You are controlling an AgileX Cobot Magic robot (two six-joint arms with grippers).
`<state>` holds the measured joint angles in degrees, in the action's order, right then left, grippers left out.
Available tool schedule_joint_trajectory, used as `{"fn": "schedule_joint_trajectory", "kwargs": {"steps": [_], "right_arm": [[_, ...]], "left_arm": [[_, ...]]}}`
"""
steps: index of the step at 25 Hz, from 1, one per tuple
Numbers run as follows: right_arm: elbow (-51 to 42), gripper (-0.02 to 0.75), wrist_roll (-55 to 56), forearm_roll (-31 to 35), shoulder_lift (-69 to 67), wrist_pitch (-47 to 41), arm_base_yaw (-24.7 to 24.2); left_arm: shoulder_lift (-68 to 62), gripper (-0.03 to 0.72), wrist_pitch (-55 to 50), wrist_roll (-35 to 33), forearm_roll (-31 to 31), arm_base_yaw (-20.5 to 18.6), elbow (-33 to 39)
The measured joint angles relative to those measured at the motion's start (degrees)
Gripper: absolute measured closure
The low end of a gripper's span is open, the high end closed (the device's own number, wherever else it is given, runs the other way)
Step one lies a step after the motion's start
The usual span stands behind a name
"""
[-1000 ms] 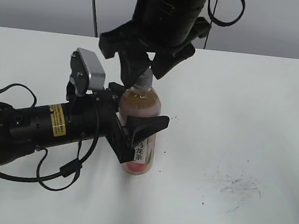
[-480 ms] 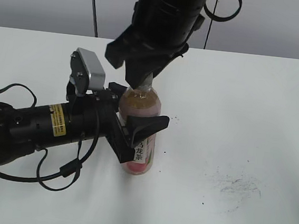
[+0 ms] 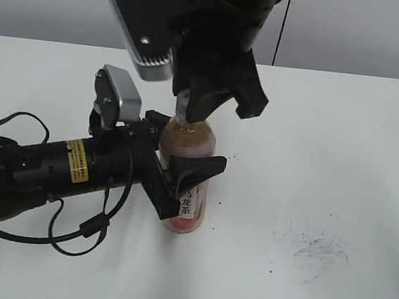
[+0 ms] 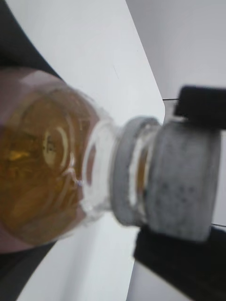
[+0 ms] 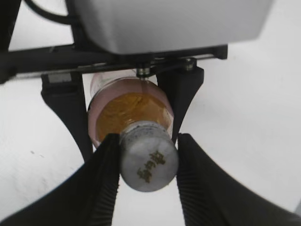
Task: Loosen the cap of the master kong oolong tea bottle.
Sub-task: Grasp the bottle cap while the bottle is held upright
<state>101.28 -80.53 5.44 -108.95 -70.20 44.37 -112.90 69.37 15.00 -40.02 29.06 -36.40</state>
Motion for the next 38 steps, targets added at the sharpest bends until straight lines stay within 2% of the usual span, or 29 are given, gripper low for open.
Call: {"fn": "schedule_joint_trajectory", "kwargs": {"steps": [5, 9, 11, 15, 17, 19, 25, 28, 32, 38], "right_arm": [[0.0, 0.461, -31.8, 1.3, 0.1, 0.0, 0.0], [0.0, 0.461, -52.6, 1.7, 0.1, 0.1, 0.0], [0.0, 0.461, -59.0, 2.1, 0.1, 0.1, -0.1], [0.0, 0.461, -60.5, 2.3, 0.1, 0.1, -0.2], [0.0, 0.459, -56.5, 2.3, 0.1, 0.1, -0.2], [0.0, 0.423, -48.1, 2.4, 0.1, 0.1, -0.2], [0.0, 0.167, -25.7, 2.2, 0.1, 0.2, 0.0], [0.0, 0.167, -11.4, 1.0, 0.1, 0.2, 0.0], [0.7, 0.185, 18.2, -0.4, 0.1, 0.1, 0.0], [4.4, 0.188, 54.8, -1.6, 0.1, 0.1, 0.0]], "left_arm": [[0.0, 0.244, 0.0, -0.1, 0.0, 0.0, 0.0], [0.0, 0.244, 0.0, -0.1, 0.0, 0.0, 0.0], [0.0, 0.244, 0.0, -0.1, 0.0, 0.0, 0.0], [0.0, 0.244, 0.0, -0.1, -0.1, 0.0, 0.0], [0.0, 0.244, 0.0, -0.1, -0.1, 0.0, 0.0], [0.0, 0.244, 0.0, 0.0, -0.1, 0.0, 0.0], [0.0, 0.244, 0.0, 0.1, 0.2, 0.0, 0.0], [0.0, 0.244, 0.0, 0.1, 0.2, 0.0, 0.0], [0.0, 0.244, 0.0, 0.1, 0.2, 0.0, 0.0], [0.0, 0.244, 0.0, 0.2, 0.2, 0.0, 0.0]]}}
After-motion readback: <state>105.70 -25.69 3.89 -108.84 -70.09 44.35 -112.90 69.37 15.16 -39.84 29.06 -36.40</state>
